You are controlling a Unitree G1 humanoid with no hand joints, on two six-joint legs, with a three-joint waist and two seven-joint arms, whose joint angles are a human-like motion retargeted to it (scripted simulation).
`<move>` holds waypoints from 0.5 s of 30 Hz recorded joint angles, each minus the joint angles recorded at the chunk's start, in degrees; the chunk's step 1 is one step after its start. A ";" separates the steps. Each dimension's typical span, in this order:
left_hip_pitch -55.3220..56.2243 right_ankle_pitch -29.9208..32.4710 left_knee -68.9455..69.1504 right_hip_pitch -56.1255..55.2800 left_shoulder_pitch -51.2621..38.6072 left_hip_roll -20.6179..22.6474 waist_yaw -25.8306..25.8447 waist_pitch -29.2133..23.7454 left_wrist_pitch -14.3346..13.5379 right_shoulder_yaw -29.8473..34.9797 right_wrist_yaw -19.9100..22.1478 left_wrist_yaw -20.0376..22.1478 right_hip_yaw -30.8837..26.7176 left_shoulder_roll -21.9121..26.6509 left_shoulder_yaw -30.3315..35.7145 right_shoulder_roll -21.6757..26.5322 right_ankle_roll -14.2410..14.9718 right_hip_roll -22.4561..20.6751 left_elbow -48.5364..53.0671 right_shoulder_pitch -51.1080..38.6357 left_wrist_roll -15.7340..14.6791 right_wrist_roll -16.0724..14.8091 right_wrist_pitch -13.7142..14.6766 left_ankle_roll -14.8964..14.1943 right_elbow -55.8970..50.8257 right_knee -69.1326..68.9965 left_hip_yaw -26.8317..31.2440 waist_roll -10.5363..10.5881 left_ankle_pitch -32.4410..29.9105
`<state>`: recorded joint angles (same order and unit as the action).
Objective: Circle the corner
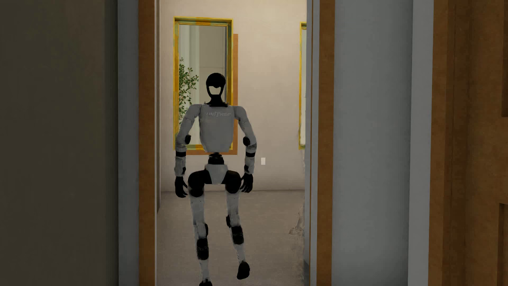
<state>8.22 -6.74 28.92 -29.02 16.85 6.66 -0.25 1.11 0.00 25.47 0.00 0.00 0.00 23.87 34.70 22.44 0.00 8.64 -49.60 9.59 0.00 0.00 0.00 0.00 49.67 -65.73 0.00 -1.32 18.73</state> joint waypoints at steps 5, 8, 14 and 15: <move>-4.72 -6.20 0.72 -12.80 0.13 -2.46 6.59 -1.41 0.00 -0.90 0.00 0.00 0.00 1.30 -0.40 -0.15 0.00 -3.39 0.45 2.32 0.00 0.00 0.00 0.00 -1.47 -14.23 0.00 2.96 2.71; -7.50 -1.23 0.93 -16.35 -1.43 -3.69 9.17 -2.00 0.00 0.81 0.00 0.00 0.00 1.75 -0.59 -0.40 0.00 -4.95 0.34 3.45 0.00 0.00 0.00 0.00 1.19 -5.08 0.00 3.45 3.74; -12.84 7.30 0.63 -8.55 -3.93 -4.55 13.42 -1.31 0.00 4.43 0.00 0.00 0.00 0.41 1.09 -0.15 0.00 -4.01 2.20 5.85 0.00 0.00 0.00 0.00 5.27 30.19 0.00 2.41 2.91; -13.38 5.96 0.77 -5.95 -3.91 -4.61 13.88 -0.56 0.00 4.33 0.00 0.00 0.00 -0.06 1.46 -0.16 0.00 -3.55 3.03 6.51 0.00 0.00 0.00 0.00 5.47 35.12 0.00 2.11 2.52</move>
<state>-5.16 -0.78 29.69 -34.97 12.94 2.05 13.63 0.56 0.00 29.80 0.00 0.00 0.00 23.81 36.17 22.27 0.00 5.09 -46.58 16.11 0.00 0.00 0.00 0.00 55.14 -30.61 0.00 0.78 21.25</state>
